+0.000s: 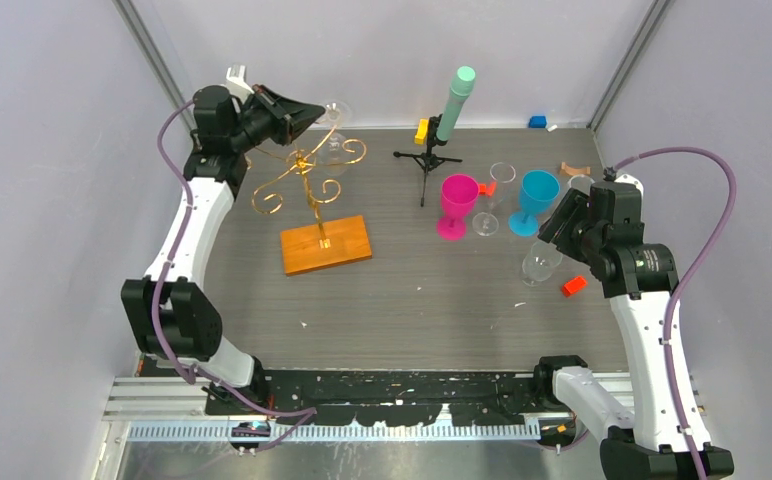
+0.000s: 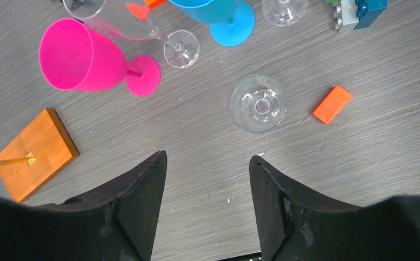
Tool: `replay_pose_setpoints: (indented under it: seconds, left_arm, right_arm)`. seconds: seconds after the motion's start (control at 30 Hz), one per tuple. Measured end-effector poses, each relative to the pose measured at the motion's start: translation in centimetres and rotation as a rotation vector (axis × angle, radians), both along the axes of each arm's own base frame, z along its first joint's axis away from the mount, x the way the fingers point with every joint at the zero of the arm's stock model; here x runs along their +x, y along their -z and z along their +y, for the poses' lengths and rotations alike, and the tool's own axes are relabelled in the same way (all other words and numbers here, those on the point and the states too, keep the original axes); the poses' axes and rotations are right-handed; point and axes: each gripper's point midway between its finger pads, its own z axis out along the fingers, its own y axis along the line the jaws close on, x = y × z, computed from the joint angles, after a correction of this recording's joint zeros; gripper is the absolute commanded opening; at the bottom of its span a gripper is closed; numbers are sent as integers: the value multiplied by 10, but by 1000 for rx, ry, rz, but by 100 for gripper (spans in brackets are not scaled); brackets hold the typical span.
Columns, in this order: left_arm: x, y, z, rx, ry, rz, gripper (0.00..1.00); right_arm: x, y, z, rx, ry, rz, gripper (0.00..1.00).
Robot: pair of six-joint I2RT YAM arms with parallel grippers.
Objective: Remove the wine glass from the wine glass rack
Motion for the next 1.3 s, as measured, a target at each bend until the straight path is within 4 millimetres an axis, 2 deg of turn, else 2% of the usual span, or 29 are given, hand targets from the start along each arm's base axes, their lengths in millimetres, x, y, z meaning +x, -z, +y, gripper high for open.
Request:
replay_pose_setpoints:
  seconds: [0.1,0.37,0.7,0.87,1.0,1.13,1.2,1.3]
  left_arm:
    - [-13,-9,1,33,5,-31,0]
    - [-26,-16,12,81,-15,-51,0]
    - [-10,-14,47,94,-129,-38,0]
    - [16,-22,52,49,-148,-57,0]
    - [39,-30,49,18,-132,-85,0]
    - [48,-38,37,6,-85,-120,0]
    - [48,-46,24,-2,-39,-150,0]
    - [41,-62,-11,-17,74,-223,0]
  right_arm:
    - [0,-1,0,1,0,-4,62]
    - [0,-1,1,7,0,-7,62]
    - [0,-1,3,23,-3,-7,62]
    - [0,0,6,34,-13,-6,63]
    - [0,-1,8,40,-19,-8,63]
    - [1,-1,9,46,-25,-12,63]
    - [1,-2,10,48,-29,-12,64]
    - [0,-2,12,55,-36,-12,64]
